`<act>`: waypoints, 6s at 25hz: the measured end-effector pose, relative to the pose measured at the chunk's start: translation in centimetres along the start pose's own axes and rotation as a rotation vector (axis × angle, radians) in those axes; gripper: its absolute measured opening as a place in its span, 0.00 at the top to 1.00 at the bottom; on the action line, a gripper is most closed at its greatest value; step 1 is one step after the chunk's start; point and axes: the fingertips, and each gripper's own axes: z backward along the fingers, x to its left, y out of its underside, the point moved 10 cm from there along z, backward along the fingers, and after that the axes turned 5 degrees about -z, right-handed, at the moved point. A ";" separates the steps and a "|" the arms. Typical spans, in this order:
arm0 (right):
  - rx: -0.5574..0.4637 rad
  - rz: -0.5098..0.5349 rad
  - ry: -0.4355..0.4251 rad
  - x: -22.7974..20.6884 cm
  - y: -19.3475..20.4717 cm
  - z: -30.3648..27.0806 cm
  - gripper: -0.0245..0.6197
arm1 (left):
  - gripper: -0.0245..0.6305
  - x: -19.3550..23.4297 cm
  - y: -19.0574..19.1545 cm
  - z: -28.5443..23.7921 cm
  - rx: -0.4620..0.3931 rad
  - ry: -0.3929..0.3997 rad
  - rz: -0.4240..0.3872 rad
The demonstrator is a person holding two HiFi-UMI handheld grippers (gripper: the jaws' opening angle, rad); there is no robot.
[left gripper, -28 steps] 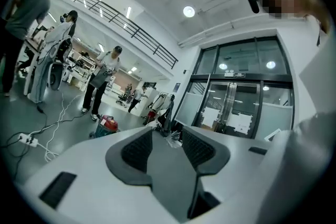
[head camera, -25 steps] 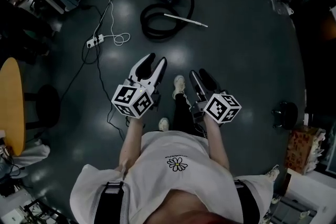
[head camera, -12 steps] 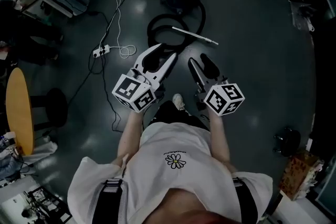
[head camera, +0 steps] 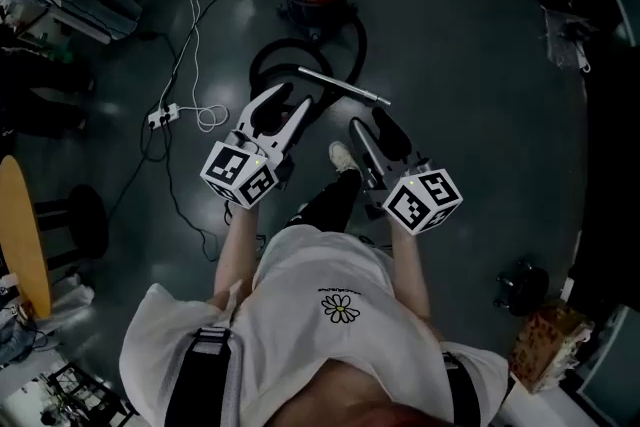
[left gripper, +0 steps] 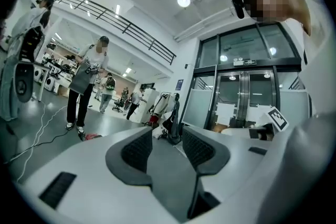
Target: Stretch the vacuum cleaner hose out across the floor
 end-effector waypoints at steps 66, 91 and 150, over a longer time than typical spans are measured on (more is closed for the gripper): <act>1.778 0.514 -0.115 -71.6 38.4 -41.0 0.60 | 0.69 23.3 71.1 -33.3 0.282 -0.876 0.850; 1.956 0.868 0.085 -74.4 49.1 -38.5 0.71 | 0.69 18.1 74.9 -28.4 0.382 -0.763 0.913; -0.877 2.993 -1.254 30.6 -9.0 -38.7 0.74 | 0.68 12.7 -13.3 6.9 0.344 -1.441 -0.295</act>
